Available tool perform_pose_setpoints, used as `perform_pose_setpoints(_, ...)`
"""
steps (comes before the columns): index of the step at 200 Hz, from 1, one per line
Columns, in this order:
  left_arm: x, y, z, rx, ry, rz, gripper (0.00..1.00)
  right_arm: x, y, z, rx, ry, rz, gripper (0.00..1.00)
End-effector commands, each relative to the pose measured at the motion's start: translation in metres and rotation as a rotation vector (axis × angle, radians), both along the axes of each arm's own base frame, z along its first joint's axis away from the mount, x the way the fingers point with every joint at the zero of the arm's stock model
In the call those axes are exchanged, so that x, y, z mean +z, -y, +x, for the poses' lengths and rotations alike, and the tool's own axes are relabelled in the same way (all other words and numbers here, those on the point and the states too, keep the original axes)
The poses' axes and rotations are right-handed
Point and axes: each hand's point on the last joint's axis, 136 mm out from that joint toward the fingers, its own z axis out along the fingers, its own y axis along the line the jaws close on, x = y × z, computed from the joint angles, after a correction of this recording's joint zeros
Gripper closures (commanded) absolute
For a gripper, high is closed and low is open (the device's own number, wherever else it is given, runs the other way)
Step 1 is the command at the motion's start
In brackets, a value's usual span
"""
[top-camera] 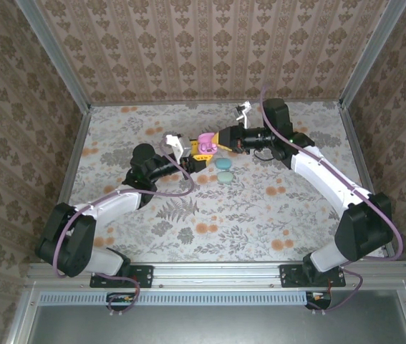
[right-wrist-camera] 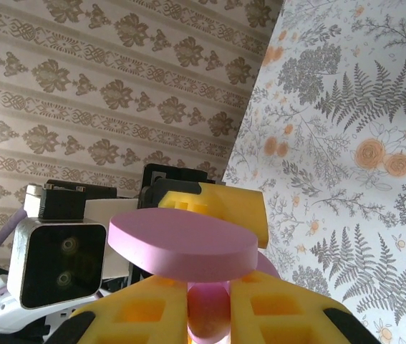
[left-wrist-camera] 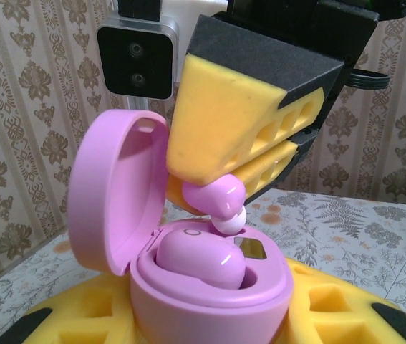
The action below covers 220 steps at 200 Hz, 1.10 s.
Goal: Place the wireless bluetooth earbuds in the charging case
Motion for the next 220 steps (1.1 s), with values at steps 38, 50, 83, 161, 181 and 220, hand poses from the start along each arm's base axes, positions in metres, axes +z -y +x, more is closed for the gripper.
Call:
perform_pose_setpoints(38, 0.023, 0.004, -0.005, -0.03, 0.062, -0.046, 0.78, -0.002, -0.007, 0.005, -0.006, 0.046, -0.05, 0.8)
perform_pose_setpoints(50, 0.023, 0.004, -0.004, -0.027, 0.062, -0.05, 0.78, -0.009, -0.004, 0.004, -0.012, 0.047, -0.101, 0.79)
perform_pose_setpoints(83, 0.025, 0.003, -0.004, -0.026, 0.066, -0.055, 0.78, -0.02, 0.002, 0.002, -0.026, 0.048, -0.174, 0.76)
perform_pose_setpoints(161, 0.027, 0.003, -0.005, -0.029, 0.065, -0.059, 0.78, -0.014, 0.004, 0.001, -0.027, 0.073, -0.19, 0.67)
perform_pose_setpoints(181, 0.026, 0.003, -0.005, -0.03, 0.062, -0.059, 0.78, -0.012, 0.005, 0.001, -0.032, 0.077, -0.19, 0.65)
perform_pose_setpoints(220, 0.024, 0.003, -0.005, -0.027, 0.06, -0.053, 0.78, 0.0, 0.008, -0.003, -0.04, 0.11, -0.18, 0.57)
